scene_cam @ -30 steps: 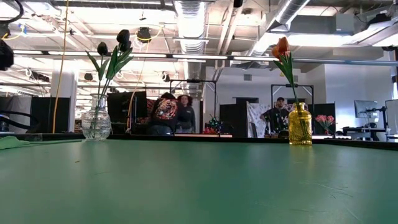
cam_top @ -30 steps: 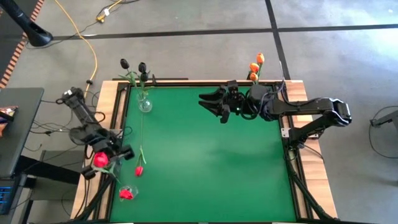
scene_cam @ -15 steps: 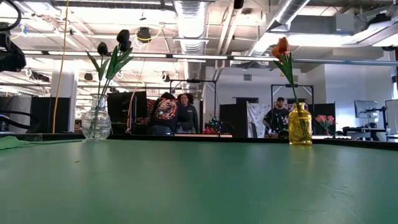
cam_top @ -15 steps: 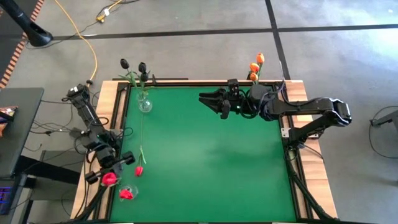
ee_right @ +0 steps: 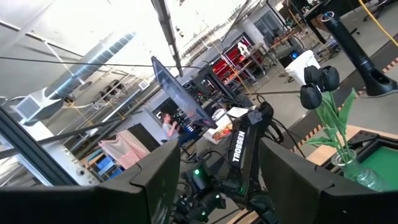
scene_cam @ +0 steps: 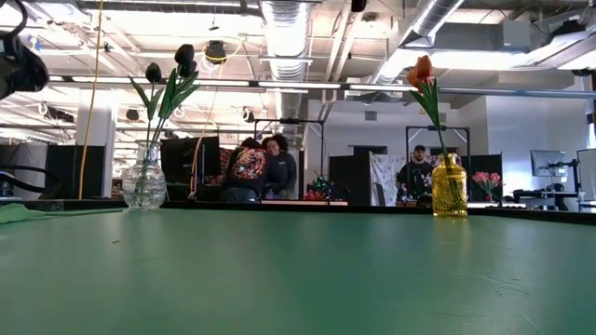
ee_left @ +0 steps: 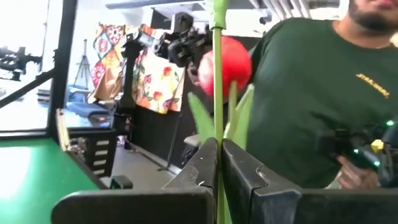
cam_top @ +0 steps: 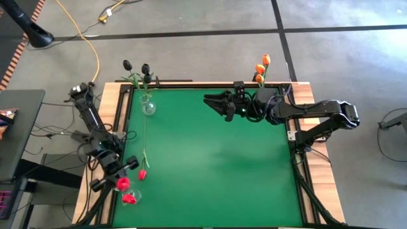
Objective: Sort flowers into vase by color
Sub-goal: Put the top red flower into the bottom left transparent vase
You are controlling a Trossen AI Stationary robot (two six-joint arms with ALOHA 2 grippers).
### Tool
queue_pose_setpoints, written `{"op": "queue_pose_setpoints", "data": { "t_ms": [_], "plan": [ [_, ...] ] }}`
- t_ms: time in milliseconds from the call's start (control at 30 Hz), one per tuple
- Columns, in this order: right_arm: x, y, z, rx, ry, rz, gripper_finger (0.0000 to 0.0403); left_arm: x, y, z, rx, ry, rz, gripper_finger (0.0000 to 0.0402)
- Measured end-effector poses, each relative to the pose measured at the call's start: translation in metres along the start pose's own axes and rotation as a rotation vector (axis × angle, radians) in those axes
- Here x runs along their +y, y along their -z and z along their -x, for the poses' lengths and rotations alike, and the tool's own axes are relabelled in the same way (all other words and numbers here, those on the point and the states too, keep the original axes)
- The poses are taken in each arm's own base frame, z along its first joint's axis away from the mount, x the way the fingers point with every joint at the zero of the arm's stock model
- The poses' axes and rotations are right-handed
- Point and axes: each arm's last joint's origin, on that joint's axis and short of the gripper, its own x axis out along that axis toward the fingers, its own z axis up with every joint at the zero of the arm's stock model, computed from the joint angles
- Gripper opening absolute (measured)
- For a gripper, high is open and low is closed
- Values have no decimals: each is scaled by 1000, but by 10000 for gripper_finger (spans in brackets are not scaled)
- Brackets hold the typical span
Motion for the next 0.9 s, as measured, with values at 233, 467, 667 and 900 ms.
{"op": "queue_pose_setpoints", "data": {
  "t_ms": [233, 467, 667, 900],
  "plan": [
    [-2, -2, 0, -7, 7, 5, 244, -4, 10, -5, 57, 5, 29, 0],
    [-4, -3, -1, -11, 12, 6, 244, -4, 15, -8, 82, -2, 4, 0],
    [-3, -4, -1, -16, 7, 2, 244, -4, 19, -10, 111, -1, -23, 0],
    [-3, -4, -1, -17, 7, -20, 244, -4, 20, -10, 115, -5, 24, 0]
  ]
}}
